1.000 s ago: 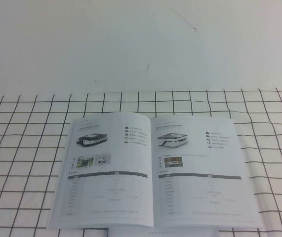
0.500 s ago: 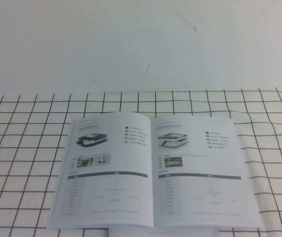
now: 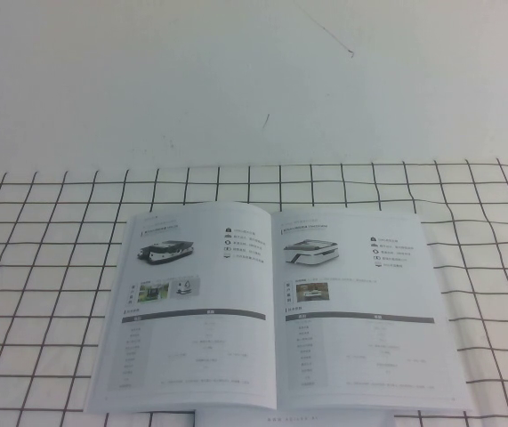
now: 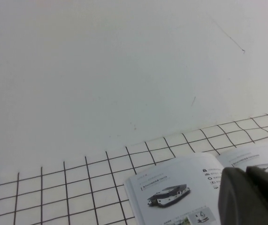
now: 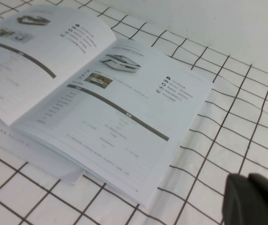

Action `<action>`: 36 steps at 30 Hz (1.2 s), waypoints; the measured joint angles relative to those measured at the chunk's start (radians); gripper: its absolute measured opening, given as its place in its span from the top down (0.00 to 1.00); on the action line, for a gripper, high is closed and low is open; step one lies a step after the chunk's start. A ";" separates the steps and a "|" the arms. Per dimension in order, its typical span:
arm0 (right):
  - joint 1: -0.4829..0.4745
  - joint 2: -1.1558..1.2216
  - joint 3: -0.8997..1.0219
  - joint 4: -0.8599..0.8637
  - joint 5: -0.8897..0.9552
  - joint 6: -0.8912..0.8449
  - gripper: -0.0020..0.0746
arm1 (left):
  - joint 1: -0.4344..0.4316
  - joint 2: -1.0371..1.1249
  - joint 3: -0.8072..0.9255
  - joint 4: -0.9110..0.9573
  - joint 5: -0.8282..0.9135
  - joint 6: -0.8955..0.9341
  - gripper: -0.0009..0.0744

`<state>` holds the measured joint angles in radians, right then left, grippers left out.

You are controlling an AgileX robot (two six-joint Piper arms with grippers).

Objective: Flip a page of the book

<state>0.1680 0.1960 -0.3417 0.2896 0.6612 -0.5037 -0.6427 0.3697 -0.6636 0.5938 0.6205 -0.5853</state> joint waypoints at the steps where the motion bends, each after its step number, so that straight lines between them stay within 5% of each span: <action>1: 0.000 0.000 0.000 0.000 0.000 0.000 0.97 | 0.009 0.000 0.020 -0.003 -0.026 0.009 0.99; 5: 0.000 0.000 0.000 0.000 0.000 0.000 0.97 | 0.074 -0.007 0.113 -0.094 -0.150 0.125 0.99; 13: 0.000 0.000 0.000 0.002 0.000 0.000 0.97 | 0.334 -0.151 0.380 -0.432 -0.463 0.321 0.99; 19: 0.000 0.000 0.000 0.002 0.000 0.000 0.97 | 0.470 -0.319 0.533 -0.522 -0.452 0.331 0.99; 36: 0.000 0.000 0.001 0.004 0.000 0.000 0.97 | 0.533 -0.382 0.691 -0.599 -0.305 0.373 0.99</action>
<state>0.1680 0.1960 -0.3402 0.2937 0.6612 -0.5037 -0.1092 -0.0120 0.0275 -0.0054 0.3155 -0.2125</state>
